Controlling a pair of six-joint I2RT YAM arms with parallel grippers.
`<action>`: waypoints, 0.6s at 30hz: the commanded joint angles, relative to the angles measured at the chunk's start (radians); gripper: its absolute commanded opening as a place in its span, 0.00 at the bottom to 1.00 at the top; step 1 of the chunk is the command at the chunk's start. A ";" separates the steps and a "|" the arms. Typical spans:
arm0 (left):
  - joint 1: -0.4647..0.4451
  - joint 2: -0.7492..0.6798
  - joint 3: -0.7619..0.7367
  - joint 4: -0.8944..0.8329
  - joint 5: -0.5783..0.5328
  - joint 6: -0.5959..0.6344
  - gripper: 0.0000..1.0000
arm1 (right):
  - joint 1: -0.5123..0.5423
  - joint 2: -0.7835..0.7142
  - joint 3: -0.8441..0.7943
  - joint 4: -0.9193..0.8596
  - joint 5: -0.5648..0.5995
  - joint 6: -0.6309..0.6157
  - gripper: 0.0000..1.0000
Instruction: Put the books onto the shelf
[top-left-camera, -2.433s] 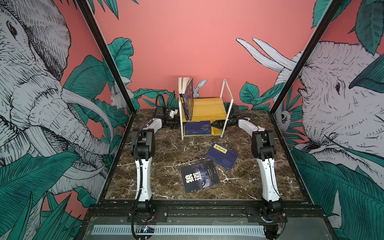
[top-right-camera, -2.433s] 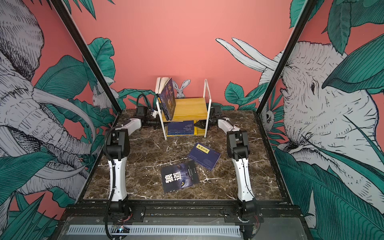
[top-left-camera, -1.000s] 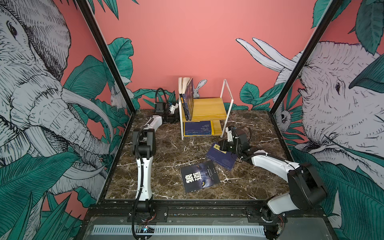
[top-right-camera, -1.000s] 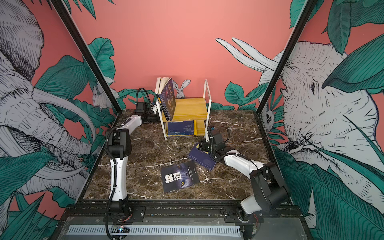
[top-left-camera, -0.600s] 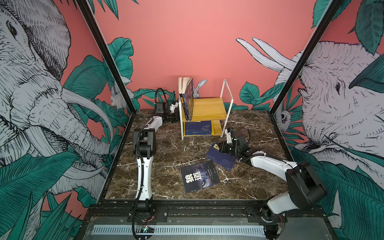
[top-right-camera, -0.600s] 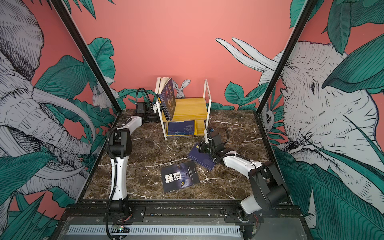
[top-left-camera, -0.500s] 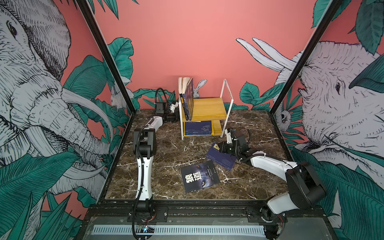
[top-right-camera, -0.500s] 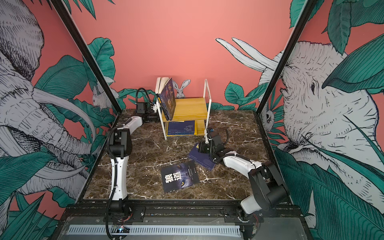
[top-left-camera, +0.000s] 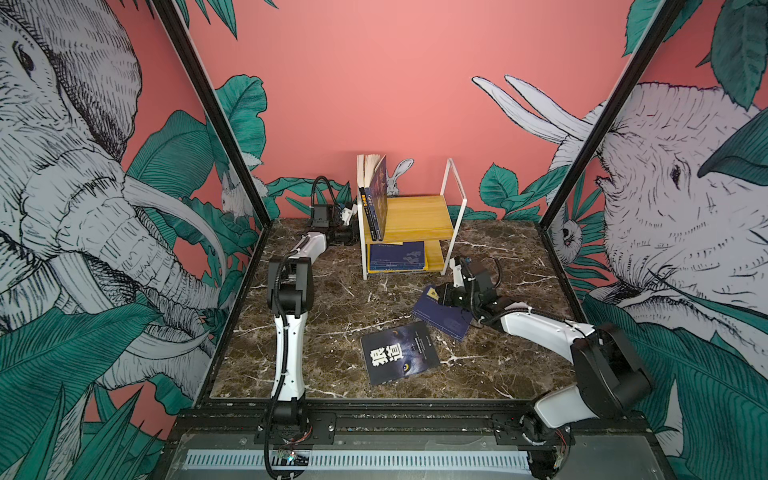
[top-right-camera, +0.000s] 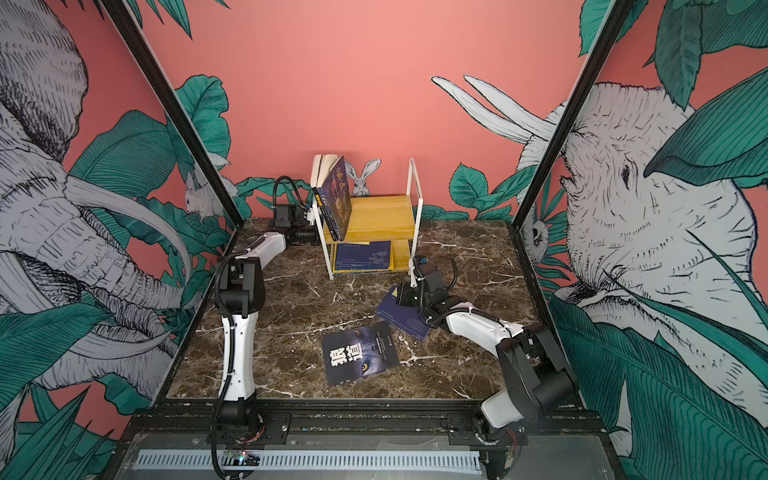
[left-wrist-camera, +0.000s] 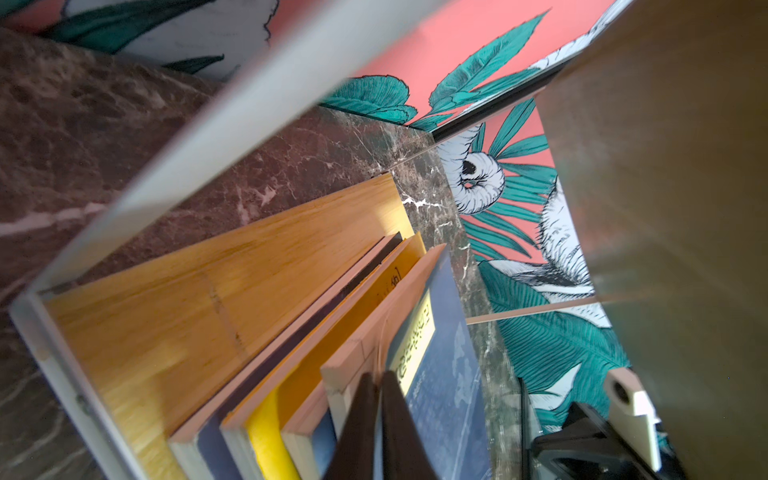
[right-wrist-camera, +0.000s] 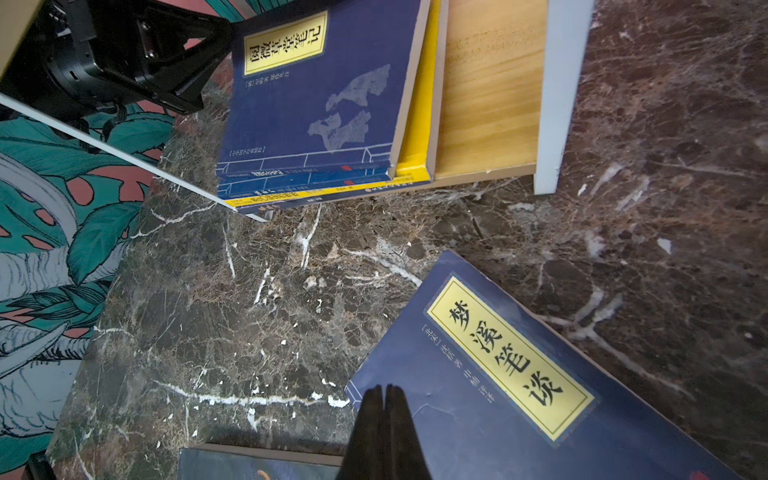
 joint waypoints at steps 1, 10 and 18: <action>-0.009 -0.020 0.005 0.010 0.018 0.001 0.00 | 0.009 0.015 0.012 0.053 0.024 0.022 0.00; -0.008 -0.062 -0.042 0.012 0.024 0.001 0.00 | 0.020 0.039 0.041 0.088 0.104 0.044 0.00; -0.005 -0.094 -0.087 0.024 0.019 -0.006 0.00 | 0.029 0.125 0.069 0.204 0.261 0.117 0.00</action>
